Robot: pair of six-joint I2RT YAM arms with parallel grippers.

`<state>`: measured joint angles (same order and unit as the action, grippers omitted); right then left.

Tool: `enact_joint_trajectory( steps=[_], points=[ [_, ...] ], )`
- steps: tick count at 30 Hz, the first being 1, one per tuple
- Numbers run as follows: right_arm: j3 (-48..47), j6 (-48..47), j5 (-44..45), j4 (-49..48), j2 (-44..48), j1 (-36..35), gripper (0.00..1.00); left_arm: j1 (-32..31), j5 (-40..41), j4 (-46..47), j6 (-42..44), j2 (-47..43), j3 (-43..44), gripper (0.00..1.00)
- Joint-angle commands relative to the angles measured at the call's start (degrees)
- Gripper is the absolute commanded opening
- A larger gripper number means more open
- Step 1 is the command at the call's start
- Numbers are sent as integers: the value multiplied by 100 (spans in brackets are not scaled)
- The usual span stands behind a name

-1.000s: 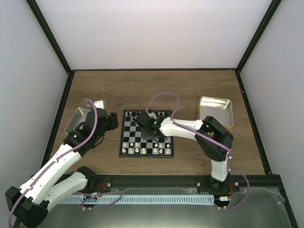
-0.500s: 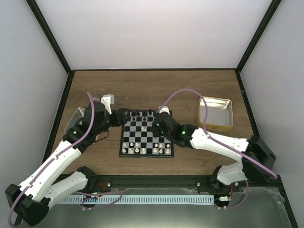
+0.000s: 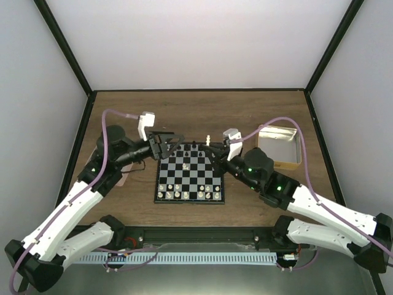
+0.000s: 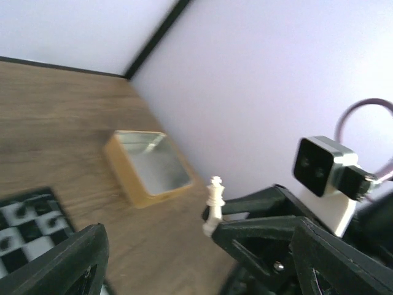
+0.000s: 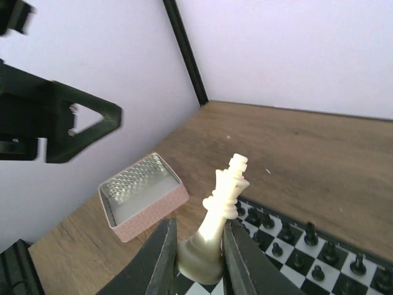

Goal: Set up the chess pieces on the board
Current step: Place the chess piece on the chessboard.

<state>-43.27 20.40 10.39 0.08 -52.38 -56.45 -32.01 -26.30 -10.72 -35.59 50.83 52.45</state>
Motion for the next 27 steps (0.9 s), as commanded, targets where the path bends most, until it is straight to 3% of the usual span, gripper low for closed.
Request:
enact_joint_trajectory(
  steps=[1,8,15,21,27],
  points=[
    [-32,-578,-441,-282,320,-28,5,19,-1634,1231,-962,279,156,83],
    [-57,-1102,-1214,-378,442,-32,5,11,-2609,1661,-1770,846,283,75],
    [-245,-1407,-1717,-219,220,-27,5,-7,-2911,1563,-1661,1062,287,65],
    [-330,-1569,-1924,-88,73,-30,5,-31,-3031,1322,-1800,1319,336,48],
    [-339,-1592,-1968,-86,2,-28,5,-33,-3094,690,-1326,1433,288,44]
  ],
)
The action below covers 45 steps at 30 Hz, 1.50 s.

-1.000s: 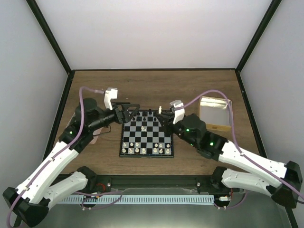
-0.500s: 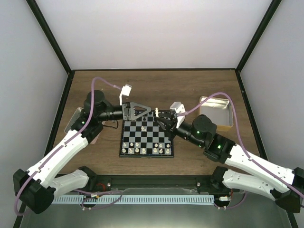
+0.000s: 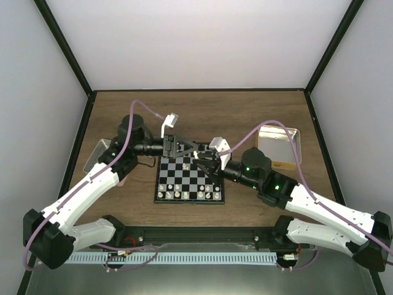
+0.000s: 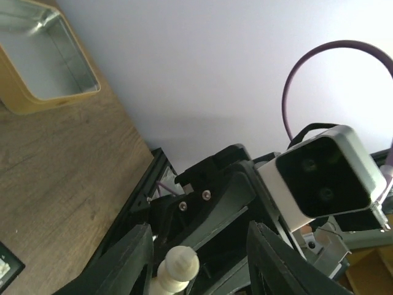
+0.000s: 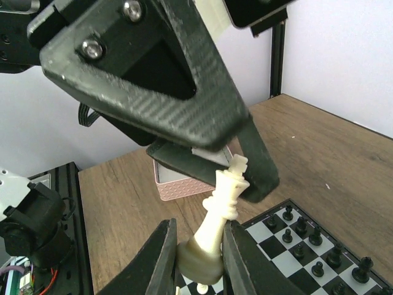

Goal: Set up the chess pieces on the board
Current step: Place the chess piece on the chessboard.

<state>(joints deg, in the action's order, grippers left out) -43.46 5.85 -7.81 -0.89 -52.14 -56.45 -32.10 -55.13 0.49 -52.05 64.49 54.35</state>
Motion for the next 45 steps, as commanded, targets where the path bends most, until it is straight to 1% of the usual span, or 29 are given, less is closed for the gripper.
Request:
enact_joint_trajectory(
  steps=[1,3,7,10,12,13,14,15,18,21,25,27,30,32,35,37,42,45],
  points=[
    [-317,-138,-158,14,-32,-31,5,-25,-227,-473,360,80,93,41],
    [-314,-124,-158,29,-59,-33,5,-33,-302,-457,398,66,85,35],
    [-312,-97,-150,32,-71,-30,5,-33,-344,-635,614,16,102,29],
    [-314,-56,-126,44,-100,-33,5,-33,-365,-689,693,-4,57,17],
    [-324,-1,-89,53,-124,-28,6,-33,-332,-702,724,-21,18,7],
    [-348,64,-13,76,-148,-25,9,-33,-278,-732,781,-30,15,5],
    [-376,168,146,116,-174,-24,17,-29,-165,-800,885,-49,23,4],
    [-413,285,395,189,-196,-27,27,-31,155,-969,1038,-68,44,4],
    [-433,547,759,352,-184,-27,49,-12,1271,-1837,1647,-65,306,4],
    [-324,791,1055,484,-110,-24,57,-7,2405,-2422,2041,-77,496,4],
    [-138,1365,1633,782,-69,1,68,-18,3640,-2564,2391,-293,378,4],
    [-171,1808,1887,1096,-235,130,69,-90,4023,-2454,2588,-379,204,4],
    [-309,2655,1871,1737,-631,611,68,-447,4769,-2412,2788,-408,-6,4],
    [-291,3114,1665,1921,-844,920,67,-819,5361,-2399,2814,-358,-66,4],
    [-170,3468,1470,1901,-1002,1151,66,-1570,6310,-2244,2765,-287,-235,4],
    [-161,3709,1391,1995,-1118,1287,66,-1972,6770,-2076,2662,-267,-417,4],
    [-29,4239,1190,2094,-1265,1631,65,-2654,7041,-1118,2401,-357,-1188,4],
    [111,4352,1095,2003,-1257,1680,65,-3077,7308,-771,2287,-220,-1527,4]
  ],
)
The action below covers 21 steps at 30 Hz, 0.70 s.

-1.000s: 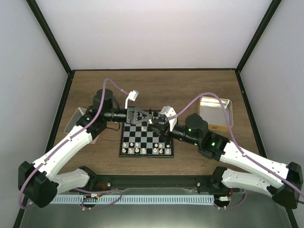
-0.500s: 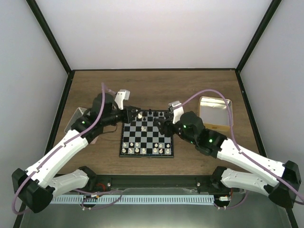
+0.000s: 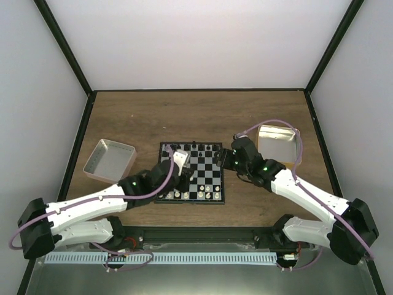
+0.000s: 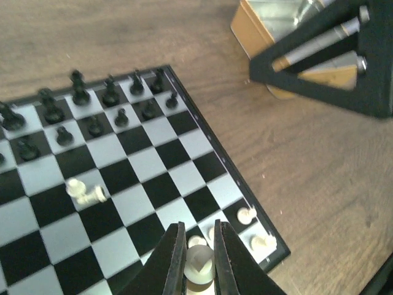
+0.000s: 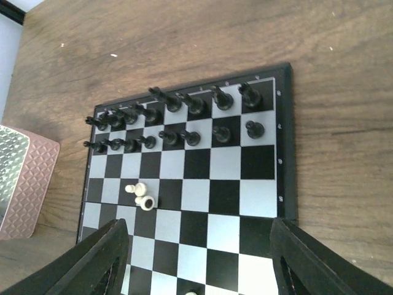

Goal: Set up the chess pieces on the board
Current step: Place the chess piece on the chessboard.

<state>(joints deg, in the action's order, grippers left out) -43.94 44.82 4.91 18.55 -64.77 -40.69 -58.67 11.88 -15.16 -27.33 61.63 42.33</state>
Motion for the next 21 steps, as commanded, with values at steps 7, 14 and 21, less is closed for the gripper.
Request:
enact_joint_trajectory(
  steps=[7,14,21],
  points=[
    [251,506,-234,-11,-9,114,65,-759,199,1752,-352,413,-1031,4],
    [260,474,-227,-55,-22,114,65,-769,294,2078,-160,502,-1473,4],
    [268,486,-227,-66,-57,114,65,-768,186,2108,247,723,-1511,4]
  ],
)
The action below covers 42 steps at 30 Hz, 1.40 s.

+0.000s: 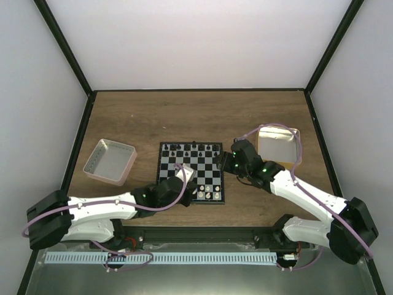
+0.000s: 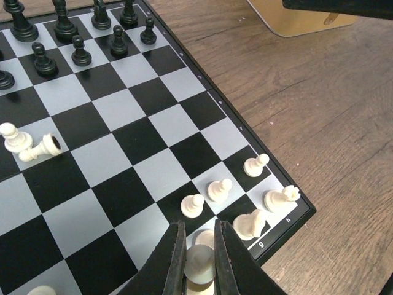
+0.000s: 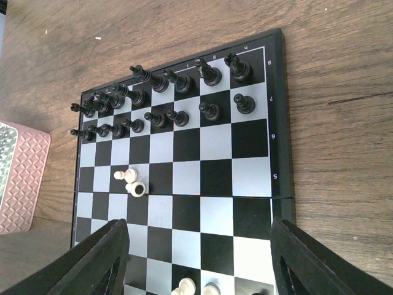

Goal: Set up the chess pieces on the board
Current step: Place the chess piece on the chessboard.

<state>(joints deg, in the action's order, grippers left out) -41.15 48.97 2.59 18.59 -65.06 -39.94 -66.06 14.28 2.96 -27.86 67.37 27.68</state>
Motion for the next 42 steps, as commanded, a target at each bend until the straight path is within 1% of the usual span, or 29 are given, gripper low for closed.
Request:
enact_joint_trajectory(
  steps=[1,10,24,29,32,36,40,42],
  points=[
    [-6,76,10,-69,-31,39,65,-29,-87,345,325,191,-66,4],
    [-15,34,-1,-76,-80,39,65,-31,-116,605,515,614,-114,4],
    [28,22,5,-81,-116,38,65,-32,-68,863,553,909,-235,5],
    [28,25,-4,-79,-127,39,65,-32,-128,810,555,885,-237,13],
    [44,29,-9,-90,-125,38,65,-31,-49,753,544,841,-262,15],
    [60,33,-30,-104,-122,39,65,-29,10,702,561,821,-259,15],
    [66,34,-39,-104,-132,39,65,-29,2,688,571,782,-255,21],
    [64,33,-39,-105,-130,39,65,-30,4,667,571,769,-247,22]
  ],
)
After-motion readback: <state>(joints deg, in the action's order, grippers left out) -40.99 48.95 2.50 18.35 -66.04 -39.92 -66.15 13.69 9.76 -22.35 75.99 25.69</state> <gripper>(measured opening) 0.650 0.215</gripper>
